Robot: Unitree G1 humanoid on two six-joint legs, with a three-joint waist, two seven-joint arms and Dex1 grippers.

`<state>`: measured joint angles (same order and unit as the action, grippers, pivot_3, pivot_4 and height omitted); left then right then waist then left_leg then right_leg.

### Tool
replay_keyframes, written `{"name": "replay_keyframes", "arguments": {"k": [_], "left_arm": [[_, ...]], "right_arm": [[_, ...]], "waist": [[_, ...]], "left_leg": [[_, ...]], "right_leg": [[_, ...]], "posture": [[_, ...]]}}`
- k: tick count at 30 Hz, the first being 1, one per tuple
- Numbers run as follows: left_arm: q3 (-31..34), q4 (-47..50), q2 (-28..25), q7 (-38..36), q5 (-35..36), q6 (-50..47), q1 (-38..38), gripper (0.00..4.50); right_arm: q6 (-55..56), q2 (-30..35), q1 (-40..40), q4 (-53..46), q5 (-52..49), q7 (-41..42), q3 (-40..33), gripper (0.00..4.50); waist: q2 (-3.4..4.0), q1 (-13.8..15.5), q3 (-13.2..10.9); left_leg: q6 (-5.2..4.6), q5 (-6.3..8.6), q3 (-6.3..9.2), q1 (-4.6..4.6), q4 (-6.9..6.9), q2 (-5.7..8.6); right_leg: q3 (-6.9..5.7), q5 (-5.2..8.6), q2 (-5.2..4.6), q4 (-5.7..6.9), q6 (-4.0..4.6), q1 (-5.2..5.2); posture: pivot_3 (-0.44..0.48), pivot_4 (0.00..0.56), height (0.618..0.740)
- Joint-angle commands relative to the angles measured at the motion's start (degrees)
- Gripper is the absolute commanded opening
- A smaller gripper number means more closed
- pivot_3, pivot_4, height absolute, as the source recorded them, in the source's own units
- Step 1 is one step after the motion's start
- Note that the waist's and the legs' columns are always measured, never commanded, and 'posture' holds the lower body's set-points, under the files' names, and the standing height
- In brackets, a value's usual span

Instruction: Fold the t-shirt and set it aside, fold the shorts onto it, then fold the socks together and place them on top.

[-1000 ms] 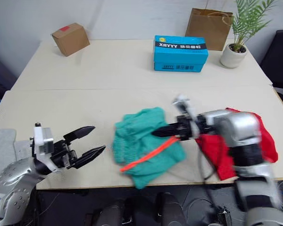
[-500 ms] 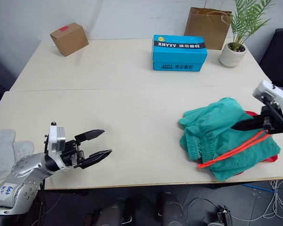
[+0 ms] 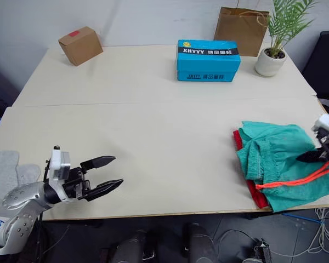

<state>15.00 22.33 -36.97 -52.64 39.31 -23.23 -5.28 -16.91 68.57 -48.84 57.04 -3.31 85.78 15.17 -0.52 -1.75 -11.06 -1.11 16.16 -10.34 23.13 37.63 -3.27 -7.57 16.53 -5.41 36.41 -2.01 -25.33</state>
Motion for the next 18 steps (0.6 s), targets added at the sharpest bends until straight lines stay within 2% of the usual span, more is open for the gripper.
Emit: {"name": "replay_keyframes", "arguments": {"k": [1,3,9,11,13,15,18], "left_arm": [[1.0,2.3,-0.3,-0.3,1.0,0.6,-0.5,4.50],[0.9,2.2,-0.3,-0.5,0.9,0.7,-0.5,4.50],[0.9,-0.3,-0.3,-1.6,0.1,1.9,0.4,4.50],[0.7,-2.3,-0.2,-2.0,-1.4,3.4,0.9,4.50],[0.9,-4.0,0.1,-2.1,-2.1,4.7,1.7,4.50],[1.4,-5.1,0.2,-2.1,-2.2,5.6,2.1,4.50],[3.3,-5.9,-0.4,-1.8,-0.2,3.7,2.1,4.50]], "right_arm": [[0.8,-0.9,-0.6,2.2,0.1,-2.8,-4.2,0.23],[2.9,-0.9,0.5,2.7,0.3,-4.7,-5.7,0.66],[6.4,3.8,3.3,-0.4,-0.2,-7.0,-11.6,2.62],[13.9,6.8,5.2,-2.1,-0.3,-6.7,-14.0,3.25],[18.0,6.6,7.3,-6.9,-5.5,-3.3,-19.4,3.87],[16.6,4.9,9.3,-12.6,-10.8,-1.4,-24.2,4.49],[15.6,-0.3,13.8,-24.3,-15.3,-3.5,-27.3,4.49]], "waist": [[0.01,0.0,0.0],[0.02,0.0,0.0],[0.10,0.2,0.0],[0.21,0.2,-0.1],[0.31,0.2,-0.1],[0.27,-0.3,-0.1],[0.13,-0.7,0.0]], "left_leg": [[0.00,0.00,0.00,0.00,0.06,-0.01],[0.00,0.00,0.00,0.00,0.14,-0.02],[-0.02,0.01,0.01,0.02,0.26,-0.02],[-0.02,0.02,0.01,0.02,0.29,-0.02],[-0.01,0.02,0.01,0.00,0.29,-0.02],[0.02,0.03,0.01,-0.04,0.30,-0.07],[0.08,0.04,-0.01,-0.10,0.38,-0.22]], "right_leg": [[0.01,0.00,0.00,0.07,0.00,-0.01],[0.03,0.00,-0.01,0.15,0.00,-0.01],[0.04,0.00,-0.03,0.26,0.00,0.00],[0.05,0.00,-0.03,0.30,0.00,0.00],[0.04,0.01,-0.02,0.32,0.01,-0.01],[0.04,0.02,0.03,0.35,0.02,0.00],[0.07,0.02,0.12,0.46,0.02,0.05]], "posture": [[0.000,0.150,0.740],[0.000,0.150,0.740],[0.000,0.150,0.740],[0.000,0.150,0.740],[0.000,0.150,0.740],[0.000,0.150,0.740],[0.000,0.150,0.740]]}}
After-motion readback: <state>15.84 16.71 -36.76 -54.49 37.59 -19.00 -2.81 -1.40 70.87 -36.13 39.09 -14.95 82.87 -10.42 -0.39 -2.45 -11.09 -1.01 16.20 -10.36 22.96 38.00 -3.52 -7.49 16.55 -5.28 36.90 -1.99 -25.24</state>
